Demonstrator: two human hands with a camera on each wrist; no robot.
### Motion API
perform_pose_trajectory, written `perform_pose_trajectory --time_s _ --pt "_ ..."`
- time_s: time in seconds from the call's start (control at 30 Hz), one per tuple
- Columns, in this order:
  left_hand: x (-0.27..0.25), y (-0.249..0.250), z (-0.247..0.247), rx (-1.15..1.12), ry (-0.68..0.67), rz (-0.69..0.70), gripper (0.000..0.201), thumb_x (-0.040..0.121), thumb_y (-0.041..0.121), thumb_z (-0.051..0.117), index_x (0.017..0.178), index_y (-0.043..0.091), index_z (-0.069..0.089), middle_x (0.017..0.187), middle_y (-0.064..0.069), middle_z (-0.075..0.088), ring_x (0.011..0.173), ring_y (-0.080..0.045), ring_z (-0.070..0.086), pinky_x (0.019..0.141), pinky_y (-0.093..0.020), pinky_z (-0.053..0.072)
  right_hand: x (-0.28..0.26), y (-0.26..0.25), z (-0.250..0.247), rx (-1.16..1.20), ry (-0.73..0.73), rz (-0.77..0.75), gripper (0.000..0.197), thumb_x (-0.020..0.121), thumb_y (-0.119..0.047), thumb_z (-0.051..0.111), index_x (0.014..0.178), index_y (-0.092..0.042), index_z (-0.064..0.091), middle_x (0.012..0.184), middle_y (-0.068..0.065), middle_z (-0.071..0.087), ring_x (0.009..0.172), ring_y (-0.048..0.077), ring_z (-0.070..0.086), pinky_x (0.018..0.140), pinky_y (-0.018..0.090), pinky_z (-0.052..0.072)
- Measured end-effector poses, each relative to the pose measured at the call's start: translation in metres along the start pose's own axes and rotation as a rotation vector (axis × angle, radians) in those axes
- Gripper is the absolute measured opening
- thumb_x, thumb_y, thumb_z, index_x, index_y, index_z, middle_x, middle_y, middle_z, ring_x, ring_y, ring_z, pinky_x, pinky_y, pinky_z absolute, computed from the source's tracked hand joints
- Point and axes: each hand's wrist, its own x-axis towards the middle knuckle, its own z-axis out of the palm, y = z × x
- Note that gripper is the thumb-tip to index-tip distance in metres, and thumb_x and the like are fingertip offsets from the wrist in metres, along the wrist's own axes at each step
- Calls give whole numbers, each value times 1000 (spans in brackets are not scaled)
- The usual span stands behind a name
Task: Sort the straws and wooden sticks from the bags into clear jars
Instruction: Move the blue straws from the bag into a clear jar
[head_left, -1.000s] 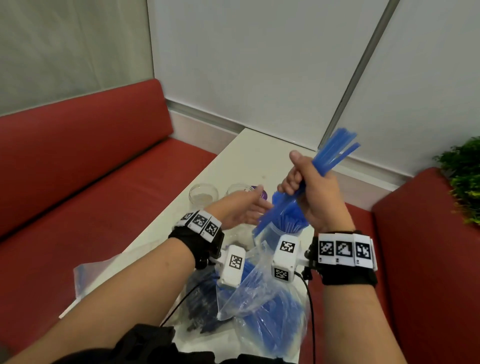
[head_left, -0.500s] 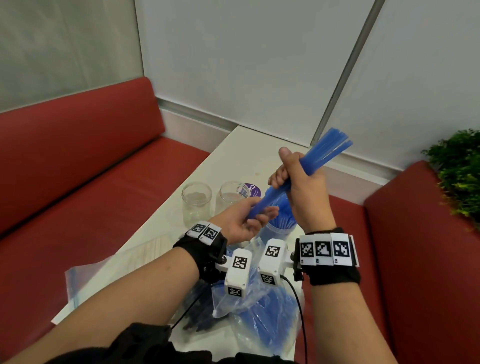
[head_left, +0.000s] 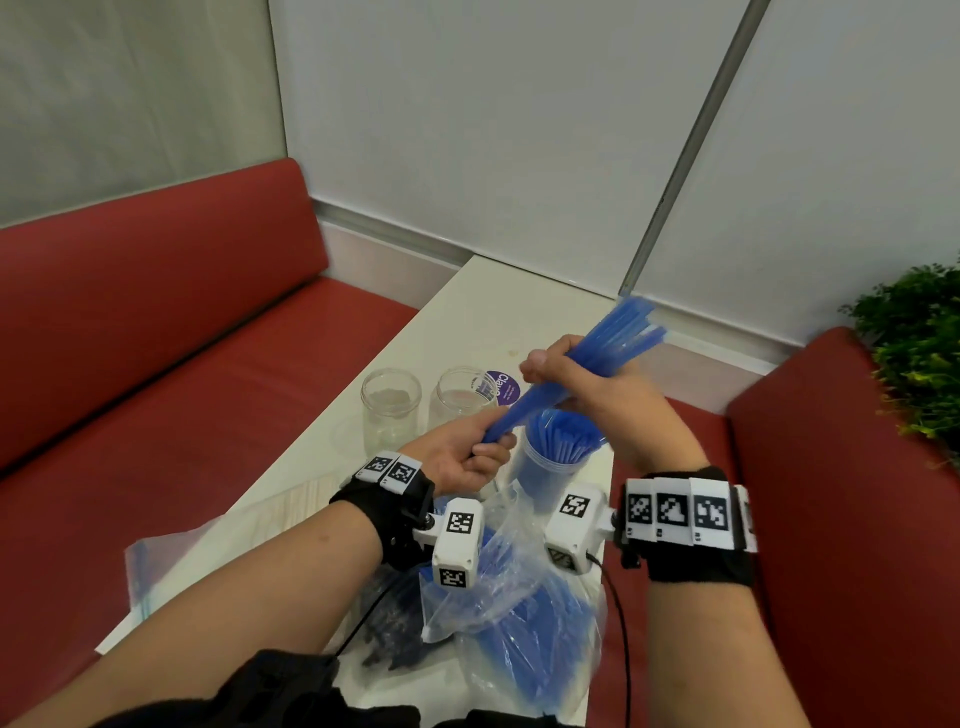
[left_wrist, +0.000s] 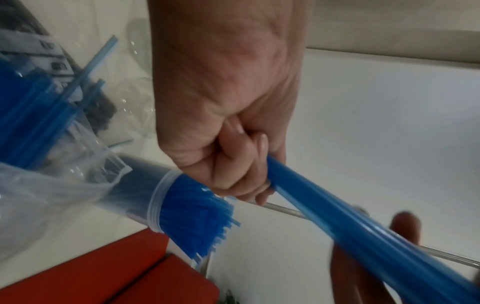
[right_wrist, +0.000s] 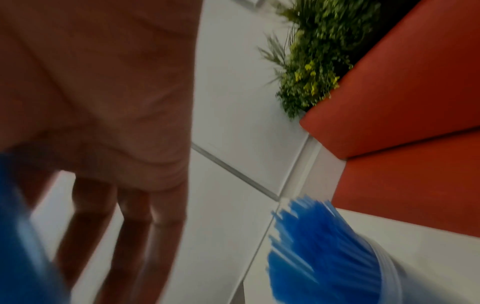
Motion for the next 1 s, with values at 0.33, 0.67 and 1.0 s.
perform_pose_trajectory --time_s 0.33,0.67,1.0 --pt "12 -13 -29 37 267 202 35 105 29 43 100 -2 60 83 -13 59 64 -17 54 53 -21 46 10 11 -42 104 148 95 4 91 -11 73 92 -9 76 95 22 75 86 37 75 75 28 62" --pt "33 -41 -47 1236 338 188 14 93 10 56 95 9 70 85 -5 62 72 -15 58 66 -26 56 14 73 -47 232 596 18 9 89 -19 76 96 -15 77 92 15 77 86 31 77 73 24 60" --pt "50 -68 -73 1951 227 71 33 94 18 58 125 11 62 126 -9 63 115 -27 58 97 -33 47 -13 100 -61 114 588 -32 12 81 -32 78 89 -23 78 92 7 78 83 29 76 75 28 62"
